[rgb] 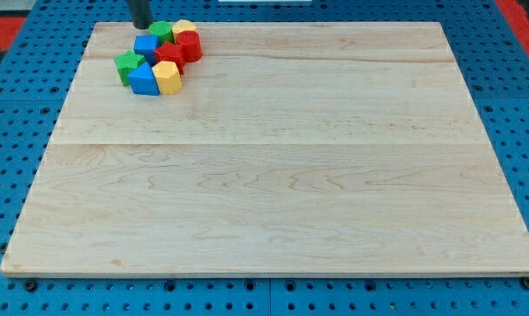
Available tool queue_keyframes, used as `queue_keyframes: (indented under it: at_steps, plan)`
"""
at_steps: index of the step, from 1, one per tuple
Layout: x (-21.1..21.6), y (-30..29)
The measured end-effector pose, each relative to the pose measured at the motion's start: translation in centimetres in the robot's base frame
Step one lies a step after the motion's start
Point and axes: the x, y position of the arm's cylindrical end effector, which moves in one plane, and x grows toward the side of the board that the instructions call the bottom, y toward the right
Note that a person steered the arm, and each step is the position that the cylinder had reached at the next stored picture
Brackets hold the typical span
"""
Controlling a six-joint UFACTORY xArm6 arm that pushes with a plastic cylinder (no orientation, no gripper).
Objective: Push the green circle into the red star
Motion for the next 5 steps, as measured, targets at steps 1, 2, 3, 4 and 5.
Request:
queue_keyframes:
  at_steps: [1, 2, 3, 4, 5]
  plan:
    - [-0.1, 2.9]
    - [0.8, 3.1]
    - [1.6, 2.8]
    - [2.5, 2.8]
    - [3.8, 2.7]
